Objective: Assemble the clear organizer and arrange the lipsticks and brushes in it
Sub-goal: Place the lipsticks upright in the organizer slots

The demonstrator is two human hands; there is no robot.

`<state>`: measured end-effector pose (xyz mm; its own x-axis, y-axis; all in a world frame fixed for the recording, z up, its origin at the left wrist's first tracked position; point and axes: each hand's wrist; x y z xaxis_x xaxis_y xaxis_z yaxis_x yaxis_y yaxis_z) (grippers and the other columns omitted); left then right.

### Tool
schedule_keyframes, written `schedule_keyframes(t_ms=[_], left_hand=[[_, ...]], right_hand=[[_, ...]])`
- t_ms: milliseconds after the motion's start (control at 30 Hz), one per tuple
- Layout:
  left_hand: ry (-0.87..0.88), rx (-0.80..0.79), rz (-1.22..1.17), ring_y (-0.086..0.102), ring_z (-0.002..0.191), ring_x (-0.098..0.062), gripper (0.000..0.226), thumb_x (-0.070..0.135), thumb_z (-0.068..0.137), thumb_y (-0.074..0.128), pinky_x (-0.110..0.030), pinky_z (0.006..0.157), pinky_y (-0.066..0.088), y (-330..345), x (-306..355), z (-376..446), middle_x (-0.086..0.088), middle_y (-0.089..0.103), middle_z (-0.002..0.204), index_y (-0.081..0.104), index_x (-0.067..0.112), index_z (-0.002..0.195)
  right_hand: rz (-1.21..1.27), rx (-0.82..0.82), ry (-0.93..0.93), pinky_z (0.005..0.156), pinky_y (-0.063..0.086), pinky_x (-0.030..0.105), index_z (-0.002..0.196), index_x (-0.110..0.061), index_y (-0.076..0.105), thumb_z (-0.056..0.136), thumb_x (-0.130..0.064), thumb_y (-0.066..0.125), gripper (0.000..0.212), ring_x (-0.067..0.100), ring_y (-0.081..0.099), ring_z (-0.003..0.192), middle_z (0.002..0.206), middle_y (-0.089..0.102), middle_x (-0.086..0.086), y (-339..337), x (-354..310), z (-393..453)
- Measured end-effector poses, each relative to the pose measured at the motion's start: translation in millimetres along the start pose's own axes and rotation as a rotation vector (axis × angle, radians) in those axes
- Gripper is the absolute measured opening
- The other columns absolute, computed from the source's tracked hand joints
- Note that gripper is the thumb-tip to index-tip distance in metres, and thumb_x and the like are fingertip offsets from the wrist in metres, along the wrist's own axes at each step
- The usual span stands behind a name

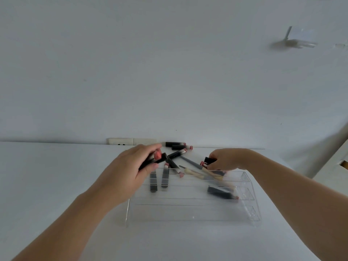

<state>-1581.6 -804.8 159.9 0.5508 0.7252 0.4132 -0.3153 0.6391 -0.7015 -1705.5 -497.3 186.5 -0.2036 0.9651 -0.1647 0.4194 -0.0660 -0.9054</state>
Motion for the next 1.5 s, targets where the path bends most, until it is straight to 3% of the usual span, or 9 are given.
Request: schedule_keyframes(t_ms=[200, 333, 467, 567, 767, 933, 1133, 1400, 1500], left_hand=[[0.028, -0.058, 0.073, 0.052, 0.095, -0.005, 0.039, 0.026, 0.096, 0.066, -0.011, 0.085, 0.034, 3, 4, 0, 0.024, 0.057, 0.102, 0.059, 0.025, 0.134], [0.017, -0.091, 0.058, 0.052, 0.094, -0.006, 0.037, 0.026, 0.097, 0.066, -0.012, 0.083, 0.035, 3, 5, -1, 0.024, 0.055, 0.099, 0.06, 0.026, 0.133], [0.016, -0.119, 0.014, 0.054, 0.093, 0.0, 0.037, 0.024, 0.098, 0.064, -0.019, 0.078, 0.045, 3, 5, -2, 0.023, 0.057, 0.105, 0.058, 0.032, 0.134], [0.033, -0.135, -0.005, 0.056, 0.097, -0.002, 0.032, 0.021, 0.099, 0.062, -0.025, 0.082, 0.048, 4, 4, -3, 0.02, 0.057, 0.11, 0.063, 0.029, 0.13], [0.016, -0.144, -0.024, 0.055, 0.104, -0.002, 0.03, 0.029, 0.102, 0.057, -0.026, 0.086, 0.047, 5, 3, -4, 0.024, 0.059, 0.112, 0.061, 0.034, 0.132], [0.004, -0.176, 0.003, 0.054, 0.097, -0.003, 0.035, 0.039, 0.101, 0.055, -0.03, 0.083, 0.047, 4, 3, -4, 0.025, 0.064, 0.102, 0.058, 0.037, 0.135], [0.025, -0.156, 0.059, 0.056, 0.078, -0.005, 0.028, 0.048, 0.097, 0.058, -0.03, 0.073, 0.049, 5, 0, -5, 0.019, 0.06, 0.079, 0.061, 0.042, 0.124], [0.074, -0.103, 0.165, 0.05, 0.073, -0.005, 0.034, 0.06, 0.093, 0.043, -0.016, 0.095, 0.026, 7, 9, -1, 0.028, 0.048, 0.067, 0.064, 0.037, 0.106], [0.089, -0.128, 0.203, 0.047, 0.069, -0.003, 0.028, 0.056, 0.094, 0.049, -0.02, 0.094, 0.029, 10, 16, 1, 0.03, 0.043, 0.067, 0.064, 0.035, 0.105]], right_hand=[[0.289, 0.056, -0.102, 0.065, 0.05, 0.026, 0.106, -0.011, 0.051, 0.103, -0.029, 0.047, 0.018, 0.016, 0.064, 0.073, 0.091, 0.075, 0.003, -19, -9, -3], [0.257, 0.169, -0.216, 0.066, 0.047, 0.027, 0.114, -0.016, 0.052, 0.104, -0.026, 0.045, 0.016, 0.017, 0.059, 0.073, 0.09, 0.07, 0.004, -22, -27, 12], [0.153, 0.204, -0.29, 0.067, 0.045, 0.022, 0.101, -0.025, 0.054, 0.095, -0.01, 0.047, 0.018, 0.009, 0.061, 0.086, 0.098, 0.064, -0.007, -18, -50, 32], [0.175, 0.28, -0.318, 0.086, 0.052, 0.031, 0.094, -0.028, 0.054, 0.09, -0.009, 0.049, 0.02, 0.013, 0.062, 0.106, 0.112, 0.065, -0.01, -14, -65, 46], [-0.179, 0.244, -0.334, 0.081, 0.049, 0.038, 0.115, -0.021, 0.062, 0.094, -0.027, 0.059, 0.022, 0.024, 0.059, 0.094, 0.104, 0.065, 0.0, -10, -71, 64], [-0.266, 0.24, -0.349, 0.063, 0.042, 0.03, 0.104, -0.021, 0.064, 0.093, -0.04, 0.065, 0.022, 0.02, 0.058, 0.082, 0.091, 0.064, -0.003, 0, -72, 71], [-0.102, 0.355, -0.424, 0.06, 0.04, 0.029, 0.098, -0.024, 0.063, 0.094, -0.046, 0.063, 0.023, 0.015, 0.058, 0.075, 0.083, 0.063, -0.006, -18, -71, 42], [0.124, 0.406, -0.525, 0.057, 0.042, 0.018, 0.09, -0.038, 0.057, 0.09, -0.055, 0.057, 0.018, 0.004, 0.054, 0.063, 0.076, 0.063, -0.015, 0, -52, -57], [0.053, 0.393, -0.55, 0.068, 0.047, 0.023, 0.096, -0.036, 0.06, 0.095, -0.05, 0.057, 0.014, 0.005, 0.056, 0.077, 0.087, 0.061, -0.016, 16, -52, -75]])
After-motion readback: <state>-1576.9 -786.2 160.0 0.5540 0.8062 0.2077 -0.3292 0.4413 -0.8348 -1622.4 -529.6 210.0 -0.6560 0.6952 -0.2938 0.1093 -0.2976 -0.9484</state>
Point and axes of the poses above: each hand's wrist, its own z-axis towards the middle knuckle, its own y-axis out of the palm, x = y × z
